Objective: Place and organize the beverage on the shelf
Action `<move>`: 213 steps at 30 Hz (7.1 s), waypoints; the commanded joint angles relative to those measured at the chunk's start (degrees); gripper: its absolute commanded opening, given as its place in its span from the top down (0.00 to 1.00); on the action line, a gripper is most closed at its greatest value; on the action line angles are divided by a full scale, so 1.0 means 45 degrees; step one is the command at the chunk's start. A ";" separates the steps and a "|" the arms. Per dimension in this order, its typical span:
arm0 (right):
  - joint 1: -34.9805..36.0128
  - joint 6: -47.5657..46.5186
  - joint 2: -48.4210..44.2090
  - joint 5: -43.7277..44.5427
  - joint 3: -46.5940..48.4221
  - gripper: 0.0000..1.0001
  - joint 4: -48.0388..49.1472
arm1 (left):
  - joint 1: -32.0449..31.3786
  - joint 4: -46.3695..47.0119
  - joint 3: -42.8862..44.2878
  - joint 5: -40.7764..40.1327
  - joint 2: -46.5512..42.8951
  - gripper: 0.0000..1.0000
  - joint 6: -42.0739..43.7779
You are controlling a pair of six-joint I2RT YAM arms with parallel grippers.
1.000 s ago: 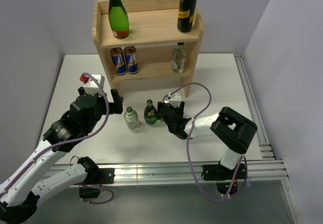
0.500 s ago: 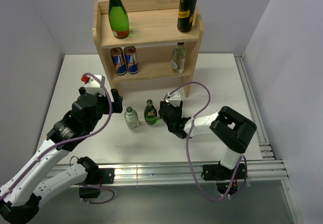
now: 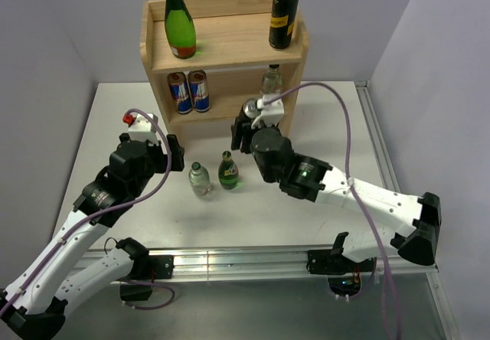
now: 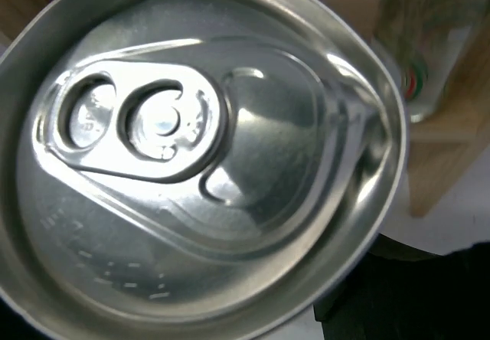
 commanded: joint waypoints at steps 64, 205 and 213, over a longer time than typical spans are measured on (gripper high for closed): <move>-0.4409 -0.3280 0.7236 -0.1403 1.6658 0.35 -0.5997 | 0.1120 0.0827 -0.0458 0.1296 -0.0243 0.01 -0.0035; 0.1079 0.5607 -0.5830 0.1059 -0.4143 0.00 -0.6173 | -0.5345 1.5357 -0.3192 -0.5520 1.2685 0.01 -0.2711; 0.1021 0.5626 -0.5850 0.0942 -0.4299 0.00 -0.6017 | -0.5208 1.5944 -0.3193 -0.5890 1.3213 0.31 -0.2476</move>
